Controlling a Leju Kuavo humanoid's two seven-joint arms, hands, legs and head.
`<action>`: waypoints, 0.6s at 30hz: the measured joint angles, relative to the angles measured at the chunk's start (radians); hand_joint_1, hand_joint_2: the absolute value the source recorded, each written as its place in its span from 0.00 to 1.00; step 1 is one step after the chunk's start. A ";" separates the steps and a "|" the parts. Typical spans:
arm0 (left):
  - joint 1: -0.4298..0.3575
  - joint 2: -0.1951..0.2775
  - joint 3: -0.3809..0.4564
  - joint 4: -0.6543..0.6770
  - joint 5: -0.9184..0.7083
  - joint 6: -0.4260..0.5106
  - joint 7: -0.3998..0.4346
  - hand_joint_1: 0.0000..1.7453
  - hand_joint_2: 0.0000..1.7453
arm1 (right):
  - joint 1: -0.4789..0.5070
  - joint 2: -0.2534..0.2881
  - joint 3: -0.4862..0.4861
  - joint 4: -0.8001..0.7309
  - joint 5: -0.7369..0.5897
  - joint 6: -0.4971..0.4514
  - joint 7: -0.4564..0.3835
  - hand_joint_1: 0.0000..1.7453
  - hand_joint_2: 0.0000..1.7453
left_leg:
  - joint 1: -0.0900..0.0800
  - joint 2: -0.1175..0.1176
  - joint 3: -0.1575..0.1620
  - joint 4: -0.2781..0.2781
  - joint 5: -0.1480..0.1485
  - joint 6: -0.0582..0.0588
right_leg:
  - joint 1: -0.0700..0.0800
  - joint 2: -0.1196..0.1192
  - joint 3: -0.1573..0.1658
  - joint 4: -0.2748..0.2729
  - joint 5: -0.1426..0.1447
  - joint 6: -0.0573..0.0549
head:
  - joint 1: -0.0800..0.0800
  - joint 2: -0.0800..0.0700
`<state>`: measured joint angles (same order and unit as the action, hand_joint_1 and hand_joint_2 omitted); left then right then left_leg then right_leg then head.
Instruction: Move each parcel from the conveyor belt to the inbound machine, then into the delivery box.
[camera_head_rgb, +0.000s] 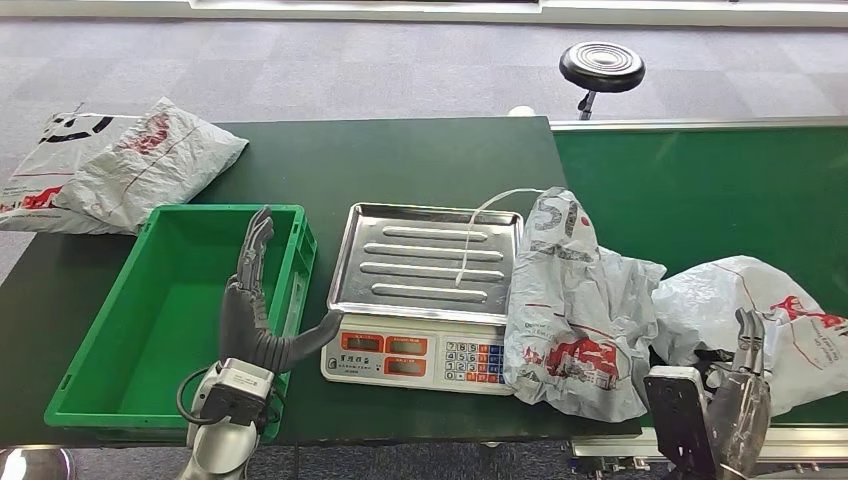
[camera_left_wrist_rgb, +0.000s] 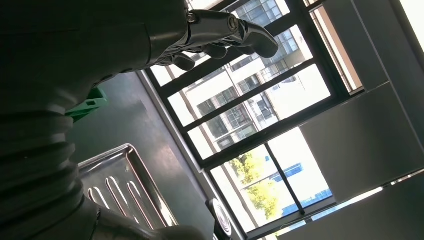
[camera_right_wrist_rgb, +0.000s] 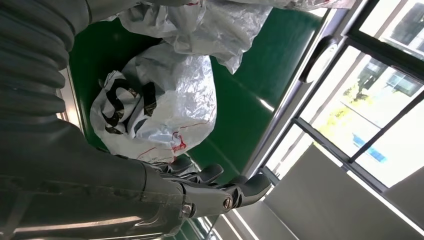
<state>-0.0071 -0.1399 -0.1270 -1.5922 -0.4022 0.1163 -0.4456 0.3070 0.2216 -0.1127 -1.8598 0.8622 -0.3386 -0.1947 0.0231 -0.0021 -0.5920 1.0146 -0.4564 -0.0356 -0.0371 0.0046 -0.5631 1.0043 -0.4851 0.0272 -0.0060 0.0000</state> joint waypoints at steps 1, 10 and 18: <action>0.003 -0.001 0.000 -0.006 0.000 0.000 0.000 0.00 1.00 | 0.000 0.000 -0.004 0.004 0.002 0.000 0.001 0.00 1.00 | 0.000 0.000 0.000 0.000 0.000 0.000 | 0.000 0.000 0.000 0.000 0.000 0.000 | 0.000 0.000; 0.024 -0.013 0.002 -0.057 -0.026 -0.042 0.033 0.00 1.00 | -0.115 -0.105 -0.120 0.213 0.446 0.162 0.322 0.00 1.00 | 0.000 0.002 -0.001 0.001 0.000 0.001 | 0.000 0.001 0.000 0.000 0.001 0.002 | 0.000 0.000; 0.033 -0.009 0.004 -0.086 -0.004 -0.038 0.041 0.00 1.00 | -0.384 -0.345 -0.256 0.714 0.440 0.249 0.360 0.00 1.00 | -0.001 -0.001 -0.003 0.003 0.003 0.005 | -0.001 -0.001 0.001 -0.001 0.004 0.005 | 0.000 0.000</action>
<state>0.0256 -0.1485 -0.1232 -1.6786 -0.4066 0.0782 -0.4044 -0.0765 -0.1229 -0.3683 -1.1458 1.3024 -0.0899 0.1653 0.0219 -0.0036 -0.5951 1.0178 -0.4534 -0.0306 -0.0381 0.0036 -0.5625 1.0033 -0.4809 0.0324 -0.0057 0.0000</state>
